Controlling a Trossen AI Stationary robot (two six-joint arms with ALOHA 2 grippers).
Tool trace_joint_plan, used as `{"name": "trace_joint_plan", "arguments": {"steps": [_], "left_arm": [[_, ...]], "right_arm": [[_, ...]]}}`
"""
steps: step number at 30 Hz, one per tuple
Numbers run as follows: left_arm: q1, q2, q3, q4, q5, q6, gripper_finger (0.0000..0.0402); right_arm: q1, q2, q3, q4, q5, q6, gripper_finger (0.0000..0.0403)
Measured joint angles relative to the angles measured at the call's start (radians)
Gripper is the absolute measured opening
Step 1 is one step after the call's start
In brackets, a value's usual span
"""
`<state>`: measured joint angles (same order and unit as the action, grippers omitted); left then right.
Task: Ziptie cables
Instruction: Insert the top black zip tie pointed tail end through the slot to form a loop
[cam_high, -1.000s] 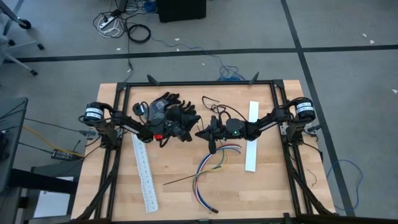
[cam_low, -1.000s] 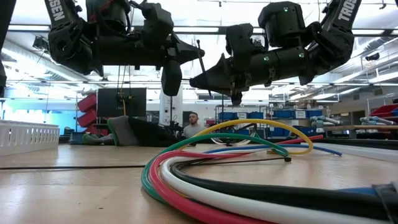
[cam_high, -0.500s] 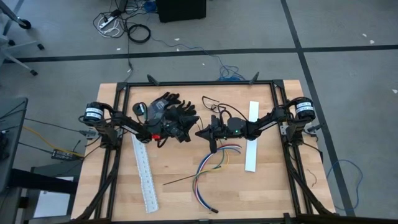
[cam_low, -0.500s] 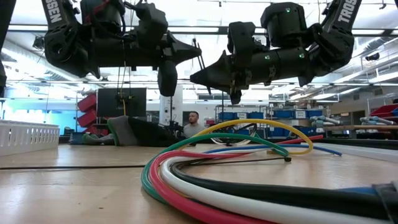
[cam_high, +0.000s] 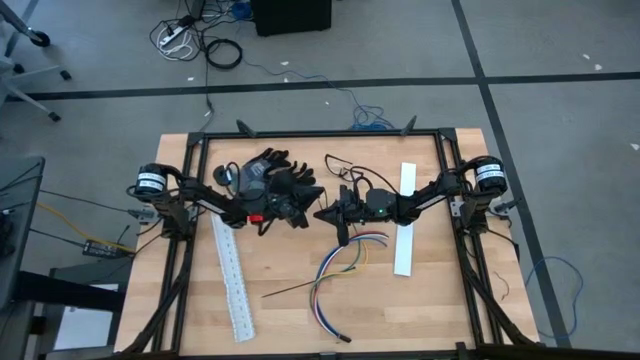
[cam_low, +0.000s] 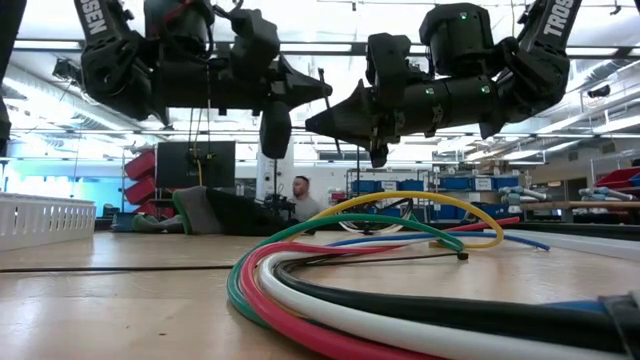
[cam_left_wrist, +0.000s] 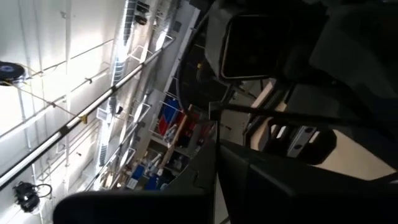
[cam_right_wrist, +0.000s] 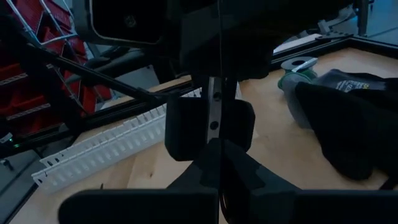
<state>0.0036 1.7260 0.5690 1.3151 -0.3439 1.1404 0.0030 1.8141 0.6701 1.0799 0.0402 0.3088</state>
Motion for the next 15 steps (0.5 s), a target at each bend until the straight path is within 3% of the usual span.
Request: {"name": "trace_joint_plan", "arguments": {"steps": [15], "left_arm": [[0.002,0.000,0.006,0.025,0.005,-0.026,0.0000]], "right_arm": [[0.001,0.000,0.000,-0.003,-0.010,-0.020,0.0000]]}}
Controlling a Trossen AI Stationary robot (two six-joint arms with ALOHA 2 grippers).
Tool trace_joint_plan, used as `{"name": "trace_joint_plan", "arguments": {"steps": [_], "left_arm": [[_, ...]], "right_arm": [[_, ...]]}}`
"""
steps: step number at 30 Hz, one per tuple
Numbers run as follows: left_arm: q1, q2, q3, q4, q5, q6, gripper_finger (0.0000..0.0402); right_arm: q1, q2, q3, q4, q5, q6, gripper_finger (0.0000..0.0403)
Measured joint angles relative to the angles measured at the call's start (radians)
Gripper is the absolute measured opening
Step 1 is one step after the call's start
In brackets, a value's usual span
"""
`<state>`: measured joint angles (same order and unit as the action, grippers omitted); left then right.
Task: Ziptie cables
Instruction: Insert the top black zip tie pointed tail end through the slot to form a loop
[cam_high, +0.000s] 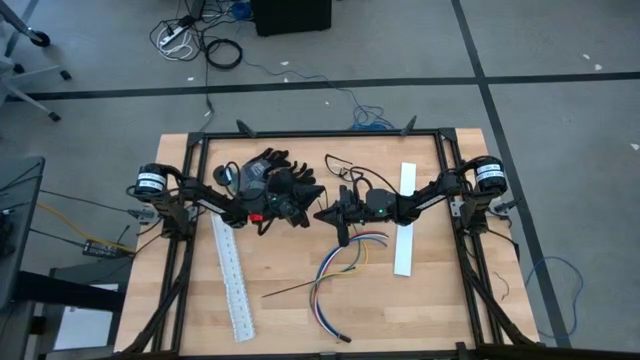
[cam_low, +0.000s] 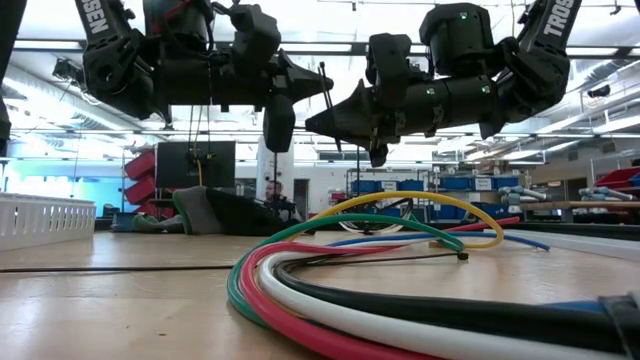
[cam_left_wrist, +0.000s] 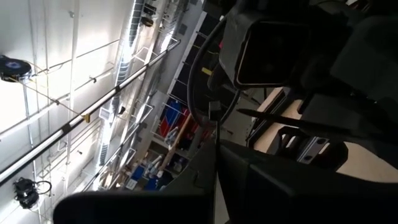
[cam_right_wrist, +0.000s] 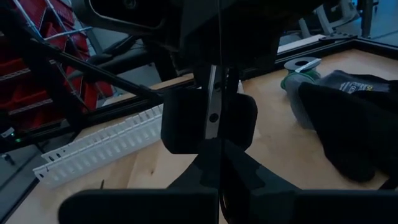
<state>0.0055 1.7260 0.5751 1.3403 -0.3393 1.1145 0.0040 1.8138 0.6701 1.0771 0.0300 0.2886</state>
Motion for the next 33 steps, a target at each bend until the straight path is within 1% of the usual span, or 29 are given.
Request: {"name": "trace_joint_plan", "arguments": {"steps": [14,20,33], "left_arm": [[-0.002,0.000,-0.003,0.000,-0.007,-0.002,0.0000],[-0.021,0.000,-0.003,0.016,-0.028,0.004,0.0000],[-0.021,0.000,-0.003,0.003,-0.052,0.006,0.0000]], "right_arm": [[-0.001,0.000,0.000,0.001,0.000,-0.010,0.0000],[-0.002,0.000,0.000,0.002,0.000,-0.020,0.0000],[-0.005,0.000,0.000,0.001,-0.017,-0.029,0.0000]]}}
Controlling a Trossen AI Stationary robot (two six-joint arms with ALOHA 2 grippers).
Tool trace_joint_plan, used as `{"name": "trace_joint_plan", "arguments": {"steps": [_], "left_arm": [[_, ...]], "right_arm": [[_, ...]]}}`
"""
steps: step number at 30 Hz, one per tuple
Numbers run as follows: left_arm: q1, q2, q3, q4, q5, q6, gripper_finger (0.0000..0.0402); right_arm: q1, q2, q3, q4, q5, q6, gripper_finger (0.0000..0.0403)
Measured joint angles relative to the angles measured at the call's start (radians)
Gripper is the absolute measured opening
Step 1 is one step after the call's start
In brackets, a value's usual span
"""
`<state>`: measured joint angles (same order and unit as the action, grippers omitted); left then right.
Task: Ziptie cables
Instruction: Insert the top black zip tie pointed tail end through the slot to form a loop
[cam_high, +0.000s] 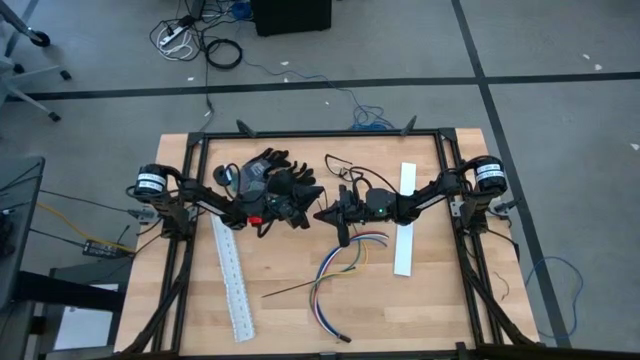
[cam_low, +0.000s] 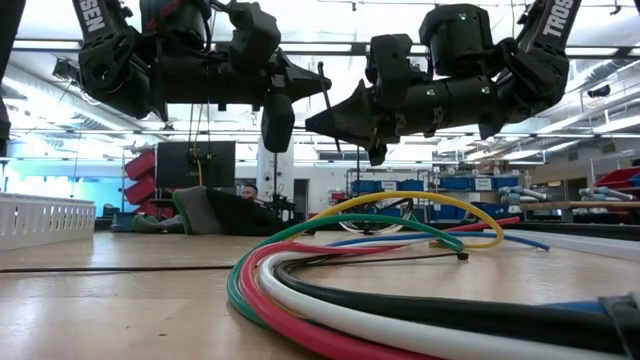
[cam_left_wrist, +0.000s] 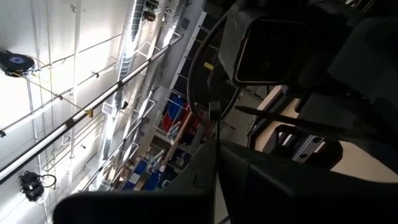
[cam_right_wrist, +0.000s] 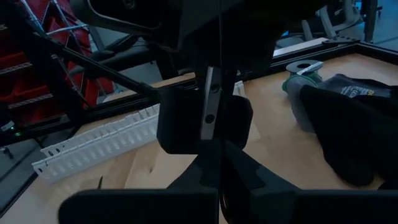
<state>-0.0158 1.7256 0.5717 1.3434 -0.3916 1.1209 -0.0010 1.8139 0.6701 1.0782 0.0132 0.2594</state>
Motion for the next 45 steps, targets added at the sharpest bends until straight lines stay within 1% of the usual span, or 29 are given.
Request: {"name": "trace_joint_plan", "arguments": {"steps": [11,20,37,45], "left_arm": [[-0.006,0.000,-0.011,-0.002,-0.008,0.000,0.0000],[-0.007,0.000,-0.022,0.029,-0.016,0.000,0.0000],[-0.007,0.000,-0.022,0.022,-0.016,0.002,0.0000],[-0.007,0.000,-0.022,0.017,-0.016,0.001,0.0000]], "right_arm": [[-0.003,0.000,-0.001,-0.004,-0.009,-0.001,0.0000],[-0.009,0.000,-0.001,-0.004,-0.009,-0.001,0.0000],[-0.016,0.000,-0.001,-0.003,-0.009,0.000,0.0000],[-0.028,0.000,-0.001,-0.003,-0.027,-0.001,0.0000]]}}
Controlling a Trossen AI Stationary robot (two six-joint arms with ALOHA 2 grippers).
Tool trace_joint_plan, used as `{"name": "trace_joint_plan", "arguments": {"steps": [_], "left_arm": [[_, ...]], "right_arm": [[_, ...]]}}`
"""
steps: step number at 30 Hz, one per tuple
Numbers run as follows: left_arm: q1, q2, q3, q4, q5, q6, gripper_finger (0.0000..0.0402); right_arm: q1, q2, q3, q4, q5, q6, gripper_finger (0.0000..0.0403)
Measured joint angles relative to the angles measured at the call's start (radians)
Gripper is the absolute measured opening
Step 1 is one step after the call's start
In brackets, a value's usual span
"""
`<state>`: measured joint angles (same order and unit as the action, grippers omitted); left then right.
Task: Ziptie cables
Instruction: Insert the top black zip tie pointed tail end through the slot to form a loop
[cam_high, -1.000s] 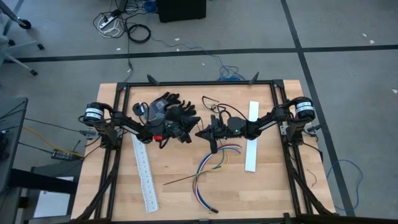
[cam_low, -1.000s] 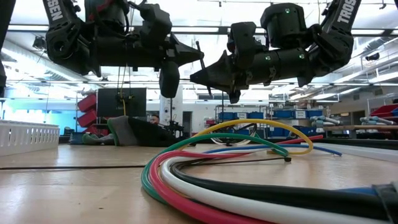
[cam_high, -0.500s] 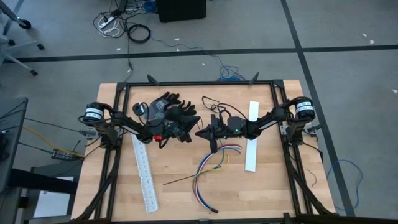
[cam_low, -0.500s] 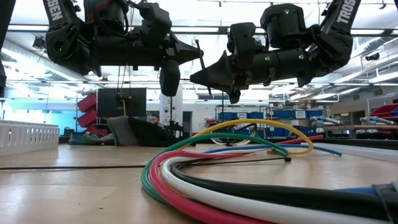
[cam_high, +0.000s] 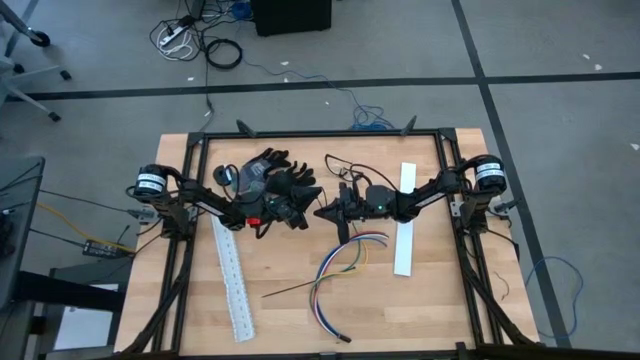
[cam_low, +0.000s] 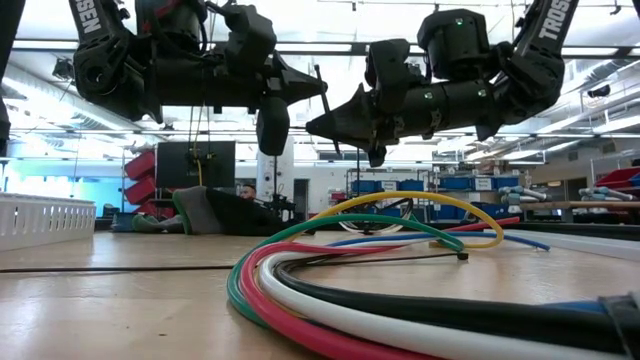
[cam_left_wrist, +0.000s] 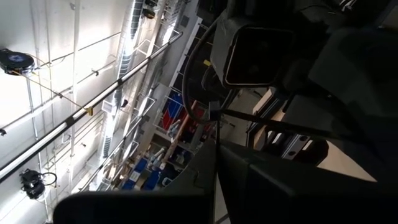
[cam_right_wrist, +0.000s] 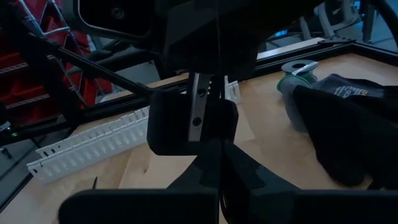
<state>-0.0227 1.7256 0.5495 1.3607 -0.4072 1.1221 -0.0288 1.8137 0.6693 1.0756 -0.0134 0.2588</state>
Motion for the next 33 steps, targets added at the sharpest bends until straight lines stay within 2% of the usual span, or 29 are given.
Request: {"name": "trace_joint_plan", "arguments": {"steps": [12,25,33], "left_arm": [[0.000,0.000,0.000,-0.034,-0.001,0.063,0.0000],[0.000,0.000,0.010,-0.032,-0.038,0.285,0.0000],[0.000,0.000,0.011,-0.108,-0.045,0.358,0.0000]], "right_arm": [[0.000,0.000,0.000,0.028,-0.010,0.016,0.0000],[0.001,0.000,0.000,0.039,-0.009,0.079,0.0000],[0.002,0.000,0.000,0.040,-0.009,0.082,0.0000]]}}
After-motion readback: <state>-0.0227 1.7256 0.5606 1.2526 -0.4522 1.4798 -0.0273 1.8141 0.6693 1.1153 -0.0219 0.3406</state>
